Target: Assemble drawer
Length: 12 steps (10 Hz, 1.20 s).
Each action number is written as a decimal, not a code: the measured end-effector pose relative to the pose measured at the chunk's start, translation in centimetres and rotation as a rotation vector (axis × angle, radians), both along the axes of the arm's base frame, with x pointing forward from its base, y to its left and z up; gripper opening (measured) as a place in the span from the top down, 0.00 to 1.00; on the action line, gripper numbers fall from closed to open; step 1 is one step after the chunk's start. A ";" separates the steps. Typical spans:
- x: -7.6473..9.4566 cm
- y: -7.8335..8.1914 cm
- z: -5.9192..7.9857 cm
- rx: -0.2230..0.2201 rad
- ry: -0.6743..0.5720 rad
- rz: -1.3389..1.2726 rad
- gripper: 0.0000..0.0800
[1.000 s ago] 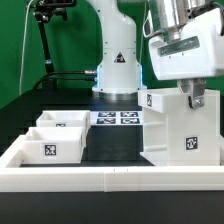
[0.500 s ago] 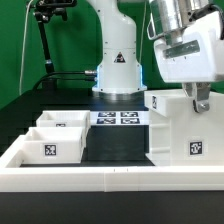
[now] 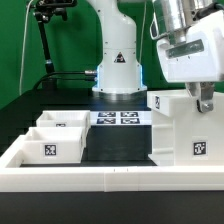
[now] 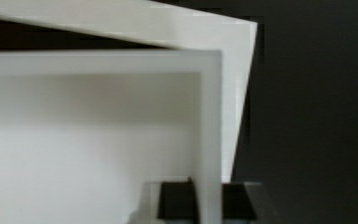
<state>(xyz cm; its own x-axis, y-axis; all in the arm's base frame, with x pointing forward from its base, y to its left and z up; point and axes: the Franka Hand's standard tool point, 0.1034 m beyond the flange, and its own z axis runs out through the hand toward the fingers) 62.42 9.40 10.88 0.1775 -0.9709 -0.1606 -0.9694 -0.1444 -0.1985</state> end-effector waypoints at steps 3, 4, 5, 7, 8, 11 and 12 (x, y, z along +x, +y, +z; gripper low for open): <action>-0.3 0.4 -0.2 0.067 0.032 -0.201 0.95; -0.2 0.4 -0.2 0.068 0.031 -0.200 0.95; 0.1 0.4 -0.3 0.069 0.038 -0.201 0.95; 0.5 0.6 -0.5 0.066 0.037 -0.187 0.95; 0.8 0.7 -0.4 0.065 0.037 -0.170 0.95; 1.2 0.8 -0.2 0.066 0.030 -0.169 0.95; 1.2 0.8 -0.2 0.066 0.030 -0.167 0.95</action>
Offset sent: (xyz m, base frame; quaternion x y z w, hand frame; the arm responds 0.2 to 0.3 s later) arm 0.0133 0.0100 0.0045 0.0043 -0.0101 0.0634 0.9979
